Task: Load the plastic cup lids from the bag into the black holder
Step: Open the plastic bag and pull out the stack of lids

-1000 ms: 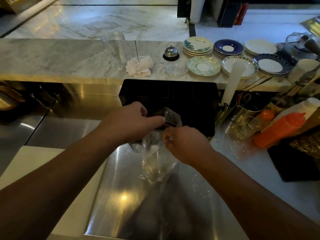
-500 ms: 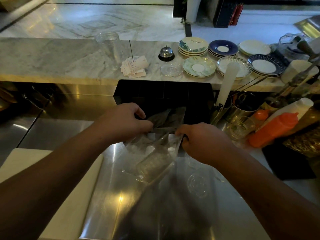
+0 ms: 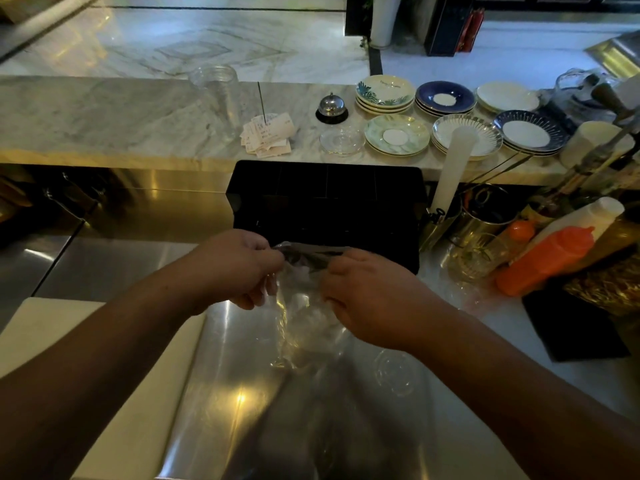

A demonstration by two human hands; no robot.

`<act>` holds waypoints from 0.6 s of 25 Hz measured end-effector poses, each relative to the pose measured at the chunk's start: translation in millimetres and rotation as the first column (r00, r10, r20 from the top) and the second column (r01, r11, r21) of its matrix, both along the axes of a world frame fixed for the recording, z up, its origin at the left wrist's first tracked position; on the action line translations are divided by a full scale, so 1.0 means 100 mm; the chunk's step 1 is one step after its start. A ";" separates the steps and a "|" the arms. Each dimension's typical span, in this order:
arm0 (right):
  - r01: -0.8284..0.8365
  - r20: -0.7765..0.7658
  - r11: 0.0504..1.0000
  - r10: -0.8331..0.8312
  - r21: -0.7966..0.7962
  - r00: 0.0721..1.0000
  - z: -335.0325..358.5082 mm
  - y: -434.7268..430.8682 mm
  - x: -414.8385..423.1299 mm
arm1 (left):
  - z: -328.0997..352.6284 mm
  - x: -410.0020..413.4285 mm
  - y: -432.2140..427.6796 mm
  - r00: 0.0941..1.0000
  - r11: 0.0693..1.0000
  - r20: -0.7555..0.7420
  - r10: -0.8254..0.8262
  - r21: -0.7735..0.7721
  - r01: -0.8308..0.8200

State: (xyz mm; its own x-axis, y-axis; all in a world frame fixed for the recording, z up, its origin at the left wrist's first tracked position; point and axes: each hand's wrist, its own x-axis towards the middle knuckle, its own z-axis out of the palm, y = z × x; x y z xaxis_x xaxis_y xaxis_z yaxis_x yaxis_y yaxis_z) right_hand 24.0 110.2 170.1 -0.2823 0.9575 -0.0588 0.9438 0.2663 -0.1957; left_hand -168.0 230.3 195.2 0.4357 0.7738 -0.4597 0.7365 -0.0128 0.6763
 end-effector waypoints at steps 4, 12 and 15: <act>0.136 -0.180 0.989 -0.143 -0.052 0.973 0.03 0.08 -0.03 | -0.06 0.07 -0.18 0.995 0.998 0.082 0.056 -0.036 -0.053; 0.206 0.055 0.783 -0.215 -0.587 0.975 -0.42 0.67 -0.47 | -0.17 0.09 -0.33 0.997 0.995 0.062 0.052 0.083 -0.057; 0.220 0.268 0.850 -0.097 -0.478 0.959 -0.40 0.56 -0.46 | -0.16 0.05 -0.25 0.998 0.994 0.045 0.051 0.092 -0.055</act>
